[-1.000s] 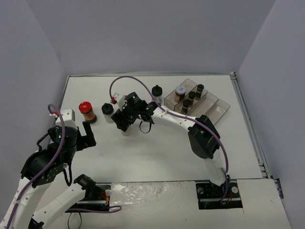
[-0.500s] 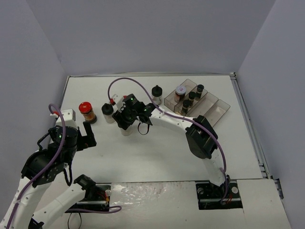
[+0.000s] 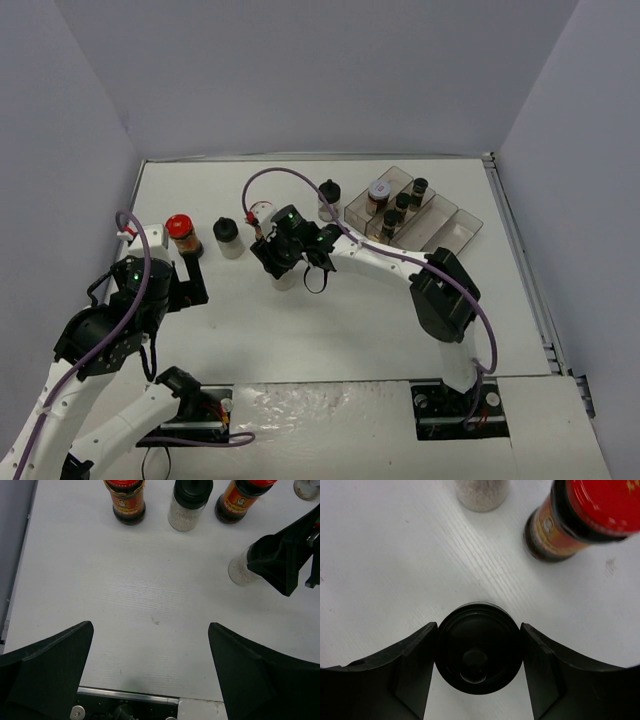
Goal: Organize the condiment bottles
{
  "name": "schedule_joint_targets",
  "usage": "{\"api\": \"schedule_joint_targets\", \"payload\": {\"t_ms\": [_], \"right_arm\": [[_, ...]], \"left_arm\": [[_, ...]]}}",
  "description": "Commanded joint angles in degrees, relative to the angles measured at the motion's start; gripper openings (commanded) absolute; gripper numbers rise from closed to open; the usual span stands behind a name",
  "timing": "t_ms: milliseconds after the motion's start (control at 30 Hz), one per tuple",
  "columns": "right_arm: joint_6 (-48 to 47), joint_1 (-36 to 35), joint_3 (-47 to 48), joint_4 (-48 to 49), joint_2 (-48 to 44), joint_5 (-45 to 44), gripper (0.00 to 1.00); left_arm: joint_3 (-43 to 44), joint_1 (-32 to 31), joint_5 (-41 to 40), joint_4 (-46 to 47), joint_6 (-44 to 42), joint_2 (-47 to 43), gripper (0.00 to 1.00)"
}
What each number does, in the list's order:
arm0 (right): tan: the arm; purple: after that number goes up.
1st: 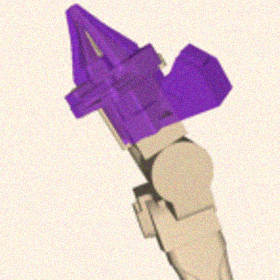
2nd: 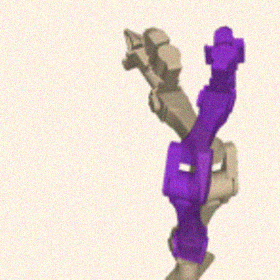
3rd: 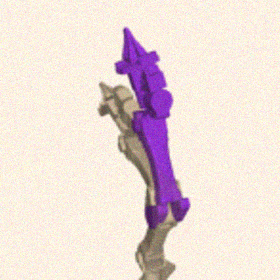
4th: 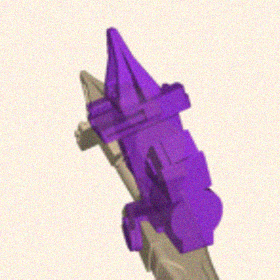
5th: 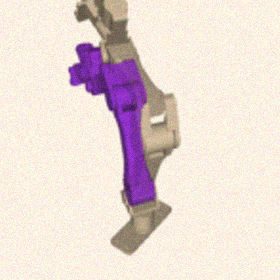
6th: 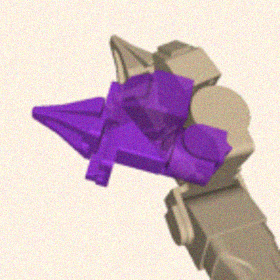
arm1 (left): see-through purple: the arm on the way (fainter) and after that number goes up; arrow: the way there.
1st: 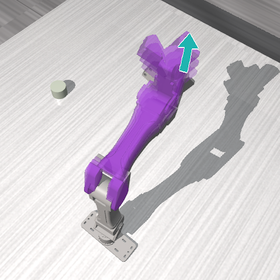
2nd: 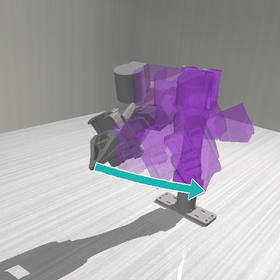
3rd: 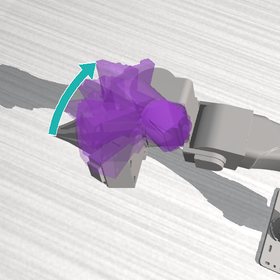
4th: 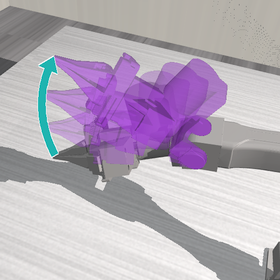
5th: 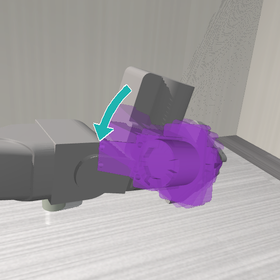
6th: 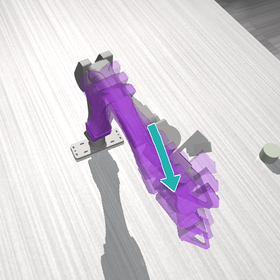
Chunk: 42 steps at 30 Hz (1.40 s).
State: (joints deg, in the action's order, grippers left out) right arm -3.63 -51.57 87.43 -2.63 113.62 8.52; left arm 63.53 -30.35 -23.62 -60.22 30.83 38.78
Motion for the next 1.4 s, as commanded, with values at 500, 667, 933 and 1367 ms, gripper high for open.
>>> {"api": "schedule_joint_targets", "payload": {"t_ms": [500, 667, 933, 1367], "right_arm": [[16.43, 25.70, -10.98, -4.76, -32.27, -17.50, 0.00], [17.69, 35.90, -10.55, -7.74, -34.55, -18.10, 0.00], [18.26, 47.42, -8.35, -7.71, -29.58, -15.66, 0.00], [17.12, 51.31, -6.18, -0.24, -19.20, -16.91, 0.00]], "left_arm": [[2.06, 0.36, 3.35, 9.72, -3.14, 6.10, 0.97], [1.66, 0.38, 3.84, 9.95, -2.88, 6.31, 0.97], [0.71, 0.46, 4.29, 10.05, -2.51, 5.68, 0.97], [-0.73, 0.47, 5.08, 8.72, -0.02, 3.76, 0.97]]}}
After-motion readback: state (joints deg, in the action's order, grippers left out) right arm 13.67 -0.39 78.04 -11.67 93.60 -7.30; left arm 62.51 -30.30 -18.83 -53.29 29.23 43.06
